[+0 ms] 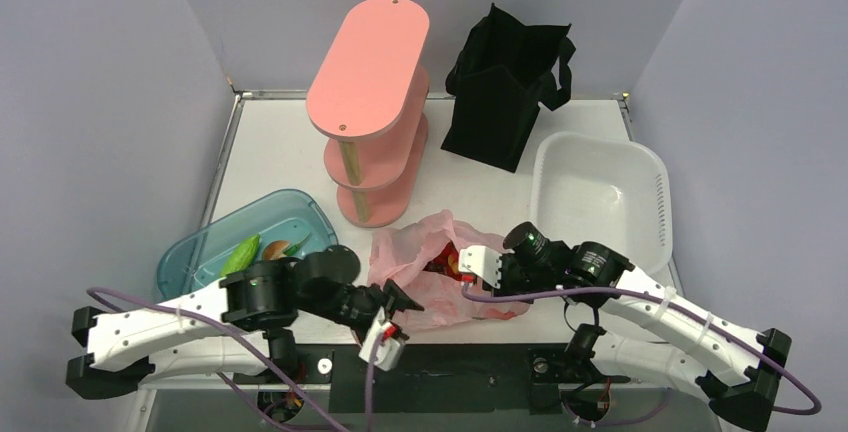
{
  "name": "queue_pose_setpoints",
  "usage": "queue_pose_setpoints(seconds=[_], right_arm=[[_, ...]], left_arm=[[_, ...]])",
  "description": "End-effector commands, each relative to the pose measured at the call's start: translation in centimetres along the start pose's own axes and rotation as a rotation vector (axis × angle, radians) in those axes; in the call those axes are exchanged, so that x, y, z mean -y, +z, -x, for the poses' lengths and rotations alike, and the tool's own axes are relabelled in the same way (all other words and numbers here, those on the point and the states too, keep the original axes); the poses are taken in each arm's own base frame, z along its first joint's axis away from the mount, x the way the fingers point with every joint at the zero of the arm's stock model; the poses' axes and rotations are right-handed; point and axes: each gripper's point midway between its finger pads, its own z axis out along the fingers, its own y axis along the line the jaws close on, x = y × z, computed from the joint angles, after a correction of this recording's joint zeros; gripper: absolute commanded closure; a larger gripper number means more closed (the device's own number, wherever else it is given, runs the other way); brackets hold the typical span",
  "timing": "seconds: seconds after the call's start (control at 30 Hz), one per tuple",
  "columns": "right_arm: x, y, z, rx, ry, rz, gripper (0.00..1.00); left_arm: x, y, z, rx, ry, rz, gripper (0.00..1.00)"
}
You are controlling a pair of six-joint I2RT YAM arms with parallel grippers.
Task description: Untie the knot of the grocery bags and take out the mixed food
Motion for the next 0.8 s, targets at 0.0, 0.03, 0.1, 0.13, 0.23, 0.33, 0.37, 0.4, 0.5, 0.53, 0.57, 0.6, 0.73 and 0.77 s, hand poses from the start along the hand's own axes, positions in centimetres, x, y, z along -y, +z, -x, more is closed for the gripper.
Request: queue_pose_setpoints(seconds=[0.0,0.03,0.1,0.13,0.23,0.33,0.37,0.4,0.5,0.53,0.57,0.6,0.73,0.77], right_arm=[[0.8,-0.4,2.4,0.106,0.007,-0.046,0.99],[0.9,-0.5,2.6,0.117,0.021,-0.052,0.99],[1.4,-0.9,3.3,0.147,0.095,-0.087,0.99],[2.0,-1.0,3.6,0.165,0.126,-0.109,1.0],[3.5,-1.7,4.5,0.211,0.286,-0.149,1.0],[5.1,-2.5,4.9,0.252,0.436,-0.154,1.0],[5.0,-2.6,5.3,0.268,0.475,-0.134,1.0],[5.2,-2.7,5.2,0.271,0.501,-0.133,1.0],[4.7,-2.7,5.4,0.296,0.558,-0.109,1.0],[4.6,-2.6,5.2,0.298,0.569,-0.107,1.0],[4.5,-2.6,5.3,0.306,0.572,-0.105,1.0],[4.4,-2.7,5.3,0.312,0.571,-0.108,1.0],[4.8,-3.0,4.9,0.309,0.573,-0.135,1.0],[4.8,-3.0,4.6,0.296,0.575,-0.138,1.0]], left_arm=[[-6.4,-5.1,9.6,0.261,-0.069,0.235,0.48],[-7.4,-5.3,9.4,0.251,-0.091,0.27,0.49],[-8.8,-4.6,8.8,0.241,-0.122,0.274,0.5],[-9.1,-4.2,8.4,0.234,-0.124,0.275,0.52],[-11.5,-1.9,5.4,0.142,-0.129,0.324,0.59],[-14.8,-0.3,3.6,0.106,-0.162,0.417,0.65],[-15.4,0.4,2.3,0.076,-0.186,0.421,0.66],[-16.0,0.8,1.8,0.072,-0.188,0.431,0.67],[-16.8,2.6,-0.7,0.03,-0.153,0.427,0.67],[-16.4,3.3,-1.8,0.014,-0.148,0.415,0.67],[-16.8,3.8,-2.4,0.009,-0.121,0.421,0.67],[-16.4,4.3,-3.4,-0.004,-0.122,0.413,0.66],[-16.7,6.1,-6.5,-0.045,-0.131,0.4,0.57],[-16.3,6.9,-7.6,-0.069,-0.133,0.377,0.52]])
